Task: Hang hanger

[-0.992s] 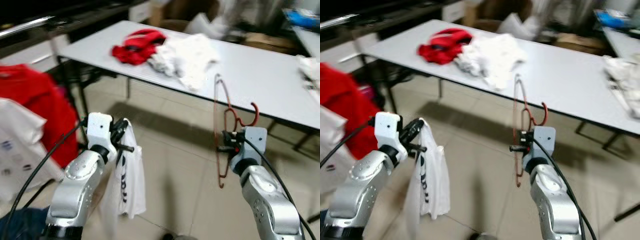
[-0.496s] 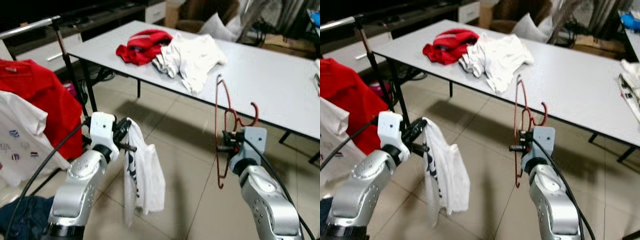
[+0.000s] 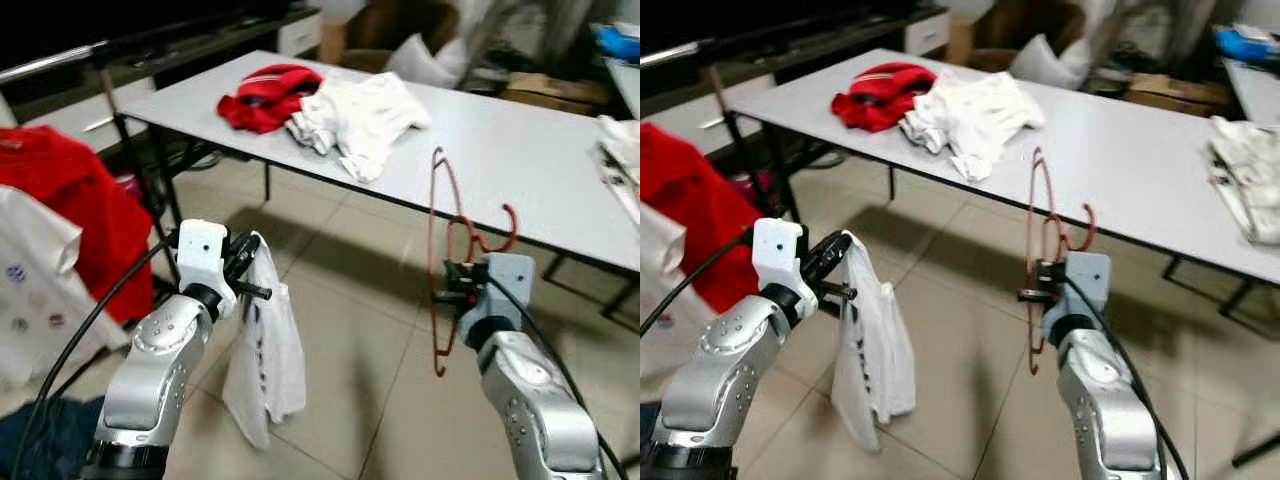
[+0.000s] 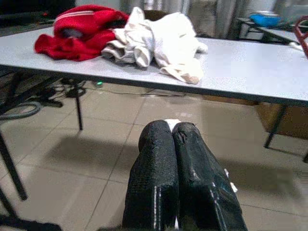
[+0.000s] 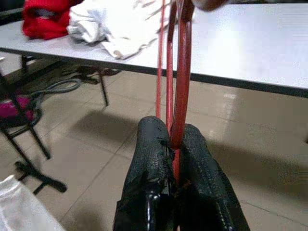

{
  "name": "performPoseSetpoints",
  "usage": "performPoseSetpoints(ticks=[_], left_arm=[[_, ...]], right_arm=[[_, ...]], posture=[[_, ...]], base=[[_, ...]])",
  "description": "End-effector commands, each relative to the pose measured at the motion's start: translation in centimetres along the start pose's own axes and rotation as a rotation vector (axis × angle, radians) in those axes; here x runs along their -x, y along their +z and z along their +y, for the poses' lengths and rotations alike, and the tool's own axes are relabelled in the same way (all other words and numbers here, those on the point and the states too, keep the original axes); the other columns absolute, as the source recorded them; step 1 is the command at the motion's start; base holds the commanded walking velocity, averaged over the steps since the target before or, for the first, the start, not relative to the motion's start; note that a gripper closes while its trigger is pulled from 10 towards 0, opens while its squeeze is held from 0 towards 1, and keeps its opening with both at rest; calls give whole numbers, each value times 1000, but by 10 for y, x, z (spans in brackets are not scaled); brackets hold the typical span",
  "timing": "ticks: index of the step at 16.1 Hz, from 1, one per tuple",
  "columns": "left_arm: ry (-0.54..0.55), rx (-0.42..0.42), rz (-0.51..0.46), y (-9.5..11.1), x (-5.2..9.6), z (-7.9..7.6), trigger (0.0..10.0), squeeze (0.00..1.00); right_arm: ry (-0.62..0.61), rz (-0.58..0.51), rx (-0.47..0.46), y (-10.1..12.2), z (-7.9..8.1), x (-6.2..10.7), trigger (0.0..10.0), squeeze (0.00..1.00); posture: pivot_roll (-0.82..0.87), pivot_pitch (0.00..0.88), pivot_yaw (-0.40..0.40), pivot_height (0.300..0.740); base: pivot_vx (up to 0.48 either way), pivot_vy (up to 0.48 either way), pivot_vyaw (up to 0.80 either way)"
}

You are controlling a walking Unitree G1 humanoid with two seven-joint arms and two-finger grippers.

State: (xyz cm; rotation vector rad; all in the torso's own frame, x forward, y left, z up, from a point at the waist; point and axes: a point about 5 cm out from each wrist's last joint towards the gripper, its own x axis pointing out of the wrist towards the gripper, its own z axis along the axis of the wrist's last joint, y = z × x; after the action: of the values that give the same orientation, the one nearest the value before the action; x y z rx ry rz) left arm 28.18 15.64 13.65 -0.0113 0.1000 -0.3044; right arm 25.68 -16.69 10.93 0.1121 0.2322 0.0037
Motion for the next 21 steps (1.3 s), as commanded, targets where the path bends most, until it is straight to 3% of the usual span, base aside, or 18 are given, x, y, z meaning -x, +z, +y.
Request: performPoseSetpoints(ticks=[1, 7, 16, 21], left_arm=[[7, -19, -12, 4, -1, 4, 10000, 0], [0, -42, -15, 5, -3, 2, 10000, 0], [22, 12, -43, 10, -3, 7, 10000, 0], [16, 18, -52, 11, -4, 8, 10000, 0]], right_arm=[[5, -6, -2, 2, 3, 0, 10000, 0], [-25, 15, 6, -1, -1, 0, 10000, 0], [59, 1, 18, 2, 11, 0, 10000, 0], [61, -1, 19, 2, 10, -1, 10000, 0]], posture=[[-108, 0, -14, 740], [-110, 0, -12, 740], [-109, 0, -12, 740], [-112, 0, -11, 740]], base=[[0, 458, -800], [0, 0, -755], [0, 0, 0], [321, 0, 0]])
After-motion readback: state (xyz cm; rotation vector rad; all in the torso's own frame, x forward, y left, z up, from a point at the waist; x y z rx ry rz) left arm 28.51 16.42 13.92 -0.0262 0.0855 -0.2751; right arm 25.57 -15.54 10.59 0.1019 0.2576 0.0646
